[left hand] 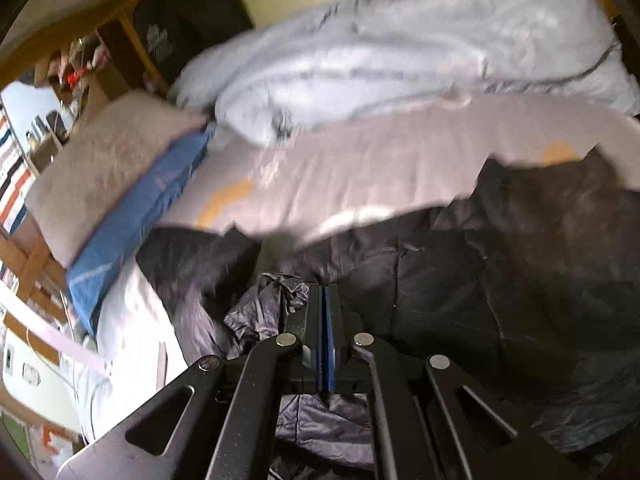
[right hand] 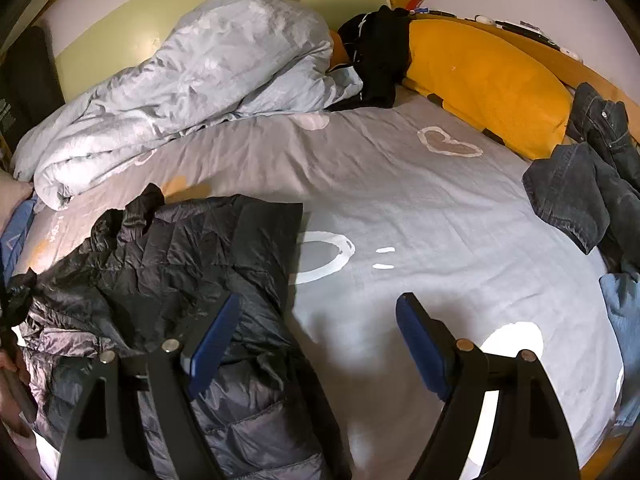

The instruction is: Fold large clothes

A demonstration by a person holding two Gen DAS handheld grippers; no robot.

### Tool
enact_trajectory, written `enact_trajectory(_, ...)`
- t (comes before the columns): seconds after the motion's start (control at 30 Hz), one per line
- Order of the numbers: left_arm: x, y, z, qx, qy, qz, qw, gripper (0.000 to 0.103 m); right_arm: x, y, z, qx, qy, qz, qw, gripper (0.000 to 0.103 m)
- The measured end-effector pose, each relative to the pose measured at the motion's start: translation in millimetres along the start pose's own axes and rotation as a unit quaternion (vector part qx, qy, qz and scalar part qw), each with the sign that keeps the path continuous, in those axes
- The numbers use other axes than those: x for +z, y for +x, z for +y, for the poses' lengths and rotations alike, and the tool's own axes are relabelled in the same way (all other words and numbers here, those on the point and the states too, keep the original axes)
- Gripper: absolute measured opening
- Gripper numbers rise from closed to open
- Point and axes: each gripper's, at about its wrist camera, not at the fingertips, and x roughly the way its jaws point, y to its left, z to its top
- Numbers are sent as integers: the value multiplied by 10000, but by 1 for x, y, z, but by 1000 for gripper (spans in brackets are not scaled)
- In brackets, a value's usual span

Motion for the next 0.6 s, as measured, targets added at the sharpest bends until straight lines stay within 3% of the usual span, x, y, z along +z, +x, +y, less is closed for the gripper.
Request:
enact_trajectory(0.3, -3, 47, -7, 380, 224, 487, 9978, 4, 0, 3, 0, -11, -13, 44, 10000, 80)
enact_trajectory(0.37, -3, 54, 2, 111, 49, 595, 9982, 4, 0, 3, 0, -4, -23, 48, 10000, 80)
enact_trajectory(0.47, -2, 46, 21, -523, -190, 438, 9975, 4, 0, 2, 2, 32, -36, 13, 10000, 82)
enact_trajectory(0.53, -1, 34, 27, -803, -109, 236, 9964, 4, 0, 1, 4, 52, -62, -27, 10000, 83)
enact_trajectory(0.6, -1, 21, 30, -1042, 23, 63, 9945, 11, -1, 1, 6, 96, -83, -64, 9999, 83)
